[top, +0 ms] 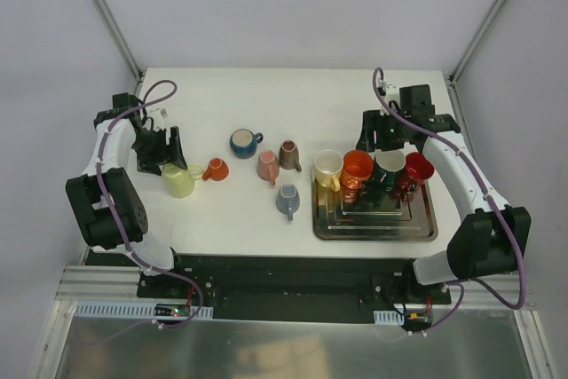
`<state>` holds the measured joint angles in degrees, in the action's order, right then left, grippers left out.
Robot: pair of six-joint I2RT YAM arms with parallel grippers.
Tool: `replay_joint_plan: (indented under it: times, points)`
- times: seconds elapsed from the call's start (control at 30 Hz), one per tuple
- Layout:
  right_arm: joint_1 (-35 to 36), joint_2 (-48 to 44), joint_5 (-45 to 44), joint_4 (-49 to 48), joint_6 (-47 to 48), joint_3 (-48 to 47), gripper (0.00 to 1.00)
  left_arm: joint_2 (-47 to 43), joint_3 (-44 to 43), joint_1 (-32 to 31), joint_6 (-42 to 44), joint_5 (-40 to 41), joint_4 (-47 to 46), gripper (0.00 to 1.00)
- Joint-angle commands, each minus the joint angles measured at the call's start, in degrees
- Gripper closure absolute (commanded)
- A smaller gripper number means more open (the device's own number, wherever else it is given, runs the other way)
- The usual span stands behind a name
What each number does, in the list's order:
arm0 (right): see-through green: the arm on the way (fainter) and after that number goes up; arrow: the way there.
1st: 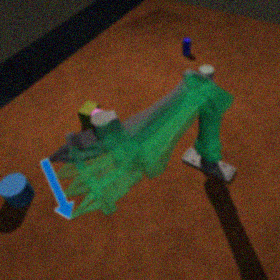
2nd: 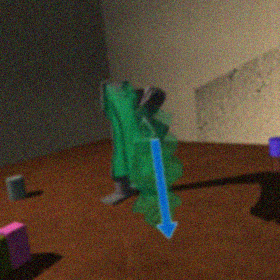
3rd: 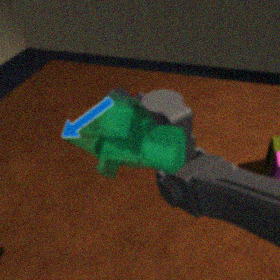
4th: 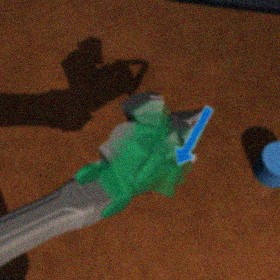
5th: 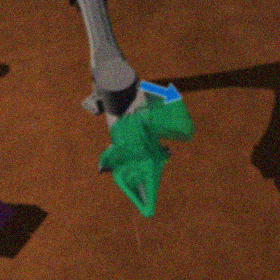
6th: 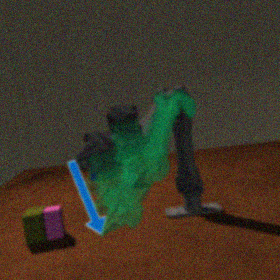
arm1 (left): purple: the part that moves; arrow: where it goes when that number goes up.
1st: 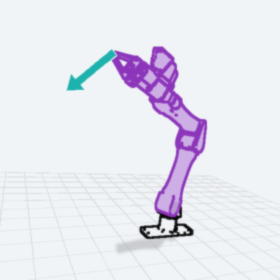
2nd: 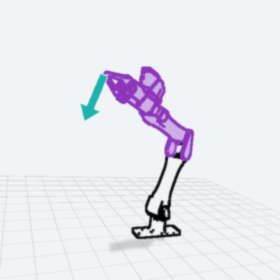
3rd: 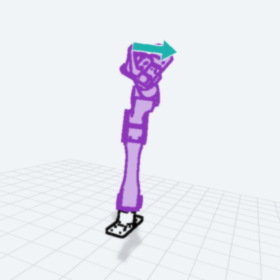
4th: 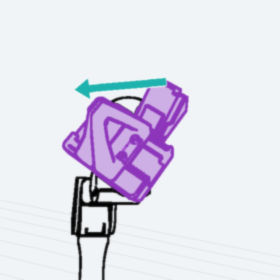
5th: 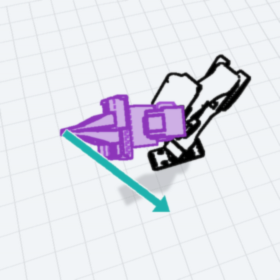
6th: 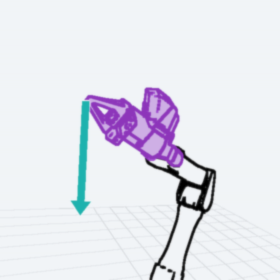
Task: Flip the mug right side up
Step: Move the cup to the corner of the board.
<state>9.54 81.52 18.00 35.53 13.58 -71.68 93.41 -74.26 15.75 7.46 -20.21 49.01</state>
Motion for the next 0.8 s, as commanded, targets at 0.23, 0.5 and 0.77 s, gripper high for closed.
replay_joint_plan:
  times: [0.23,0.5,0.77]
  points:
    - [10.8,3.0,4.1,0.6,10.4,-4.6,0.36,-9.3,10.9,-0.2,6.6,-4.2,6.8,0.33]
    - [20.6,4.4,16.4,-14.6,9.5,-1.5,0.34,-12.1,13.4,-7.7,8.8,-14.0,4.2,0.32]
    - [32.2,15.7,17.2,-10.8,20.8,-11.0,0.33,-15.1,14.7,-11.9,5.7,-9.6,2.2,0.21]
